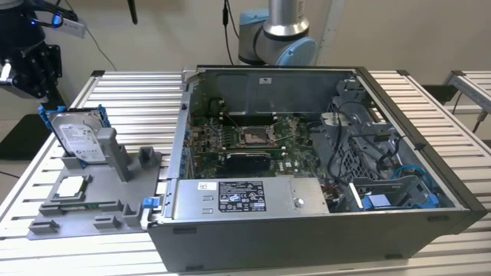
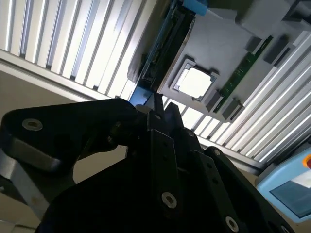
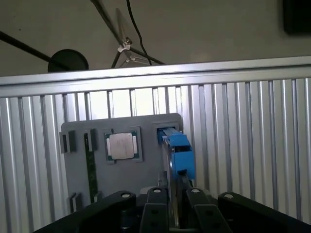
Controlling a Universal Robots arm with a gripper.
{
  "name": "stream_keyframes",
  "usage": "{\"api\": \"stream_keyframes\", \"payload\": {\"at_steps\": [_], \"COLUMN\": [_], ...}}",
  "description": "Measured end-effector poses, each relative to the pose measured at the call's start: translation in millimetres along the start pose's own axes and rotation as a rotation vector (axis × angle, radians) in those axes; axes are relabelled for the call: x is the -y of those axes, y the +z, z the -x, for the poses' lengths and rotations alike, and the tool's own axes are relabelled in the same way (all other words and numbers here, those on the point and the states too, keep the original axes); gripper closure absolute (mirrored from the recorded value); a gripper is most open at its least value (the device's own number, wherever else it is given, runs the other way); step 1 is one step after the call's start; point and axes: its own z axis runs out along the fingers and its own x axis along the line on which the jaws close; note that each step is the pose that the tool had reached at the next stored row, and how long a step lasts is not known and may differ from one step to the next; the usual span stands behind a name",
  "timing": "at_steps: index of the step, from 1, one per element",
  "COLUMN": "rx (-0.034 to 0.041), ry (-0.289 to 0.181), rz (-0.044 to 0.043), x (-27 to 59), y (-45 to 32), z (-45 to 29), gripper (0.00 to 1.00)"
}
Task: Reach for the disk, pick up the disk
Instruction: 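Pick up the disk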
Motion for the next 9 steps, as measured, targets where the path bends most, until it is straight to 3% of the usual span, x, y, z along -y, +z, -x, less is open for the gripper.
{"api": "stream_keyframes", "payload": {"at_steps": [4, 9], "rx": [0.0004, 0.0001], "ry": [-0.001, -0.02], "rz": [-0.0032, -0.0075], "x": [-3.5, -8.8], "y": [6.5, 15.4], "z": [9.8, 12.4], "gripper": [0.0, 0.0]}}
